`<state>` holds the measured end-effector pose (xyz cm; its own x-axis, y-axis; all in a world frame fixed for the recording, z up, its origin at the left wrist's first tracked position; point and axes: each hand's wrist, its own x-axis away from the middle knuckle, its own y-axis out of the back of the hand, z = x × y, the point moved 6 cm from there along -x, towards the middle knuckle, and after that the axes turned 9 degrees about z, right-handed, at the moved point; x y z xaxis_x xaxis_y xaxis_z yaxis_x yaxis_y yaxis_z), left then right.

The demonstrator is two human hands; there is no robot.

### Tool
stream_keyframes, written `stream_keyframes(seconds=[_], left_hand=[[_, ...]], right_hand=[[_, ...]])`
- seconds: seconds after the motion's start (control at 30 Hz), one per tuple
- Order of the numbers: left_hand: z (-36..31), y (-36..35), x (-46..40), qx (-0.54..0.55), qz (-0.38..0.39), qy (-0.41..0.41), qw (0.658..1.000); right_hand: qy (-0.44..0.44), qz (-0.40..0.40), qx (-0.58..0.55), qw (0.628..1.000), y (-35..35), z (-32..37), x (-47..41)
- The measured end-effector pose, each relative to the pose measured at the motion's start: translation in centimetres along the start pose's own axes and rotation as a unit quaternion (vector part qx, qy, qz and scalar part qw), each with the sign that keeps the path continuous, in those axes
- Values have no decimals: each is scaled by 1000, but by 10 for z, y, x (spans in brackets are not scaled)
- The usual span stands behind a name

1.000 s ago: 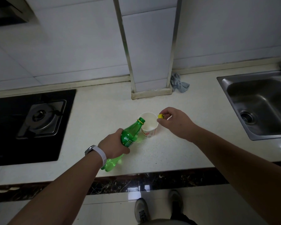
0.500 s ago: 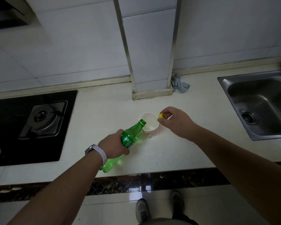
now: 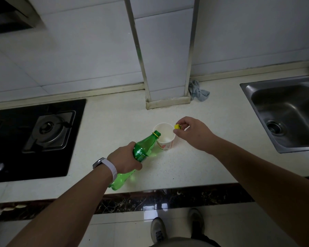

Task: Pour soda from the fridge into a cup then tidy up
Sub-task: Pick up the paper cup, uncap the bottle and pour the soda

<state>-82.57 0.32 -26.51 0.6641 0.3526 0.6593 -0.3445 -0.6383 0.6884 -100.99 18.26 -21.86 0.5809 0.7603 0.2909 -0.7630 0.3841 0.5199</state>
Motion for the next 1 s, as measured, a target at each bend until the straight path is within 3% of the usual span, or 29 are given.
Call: stream_keyframes(seconds=[1.0], left_hand=[[1,4,6,-47,13,10,999]], right_hand=[[8,3,-15,1000,-2,-6,-3]])
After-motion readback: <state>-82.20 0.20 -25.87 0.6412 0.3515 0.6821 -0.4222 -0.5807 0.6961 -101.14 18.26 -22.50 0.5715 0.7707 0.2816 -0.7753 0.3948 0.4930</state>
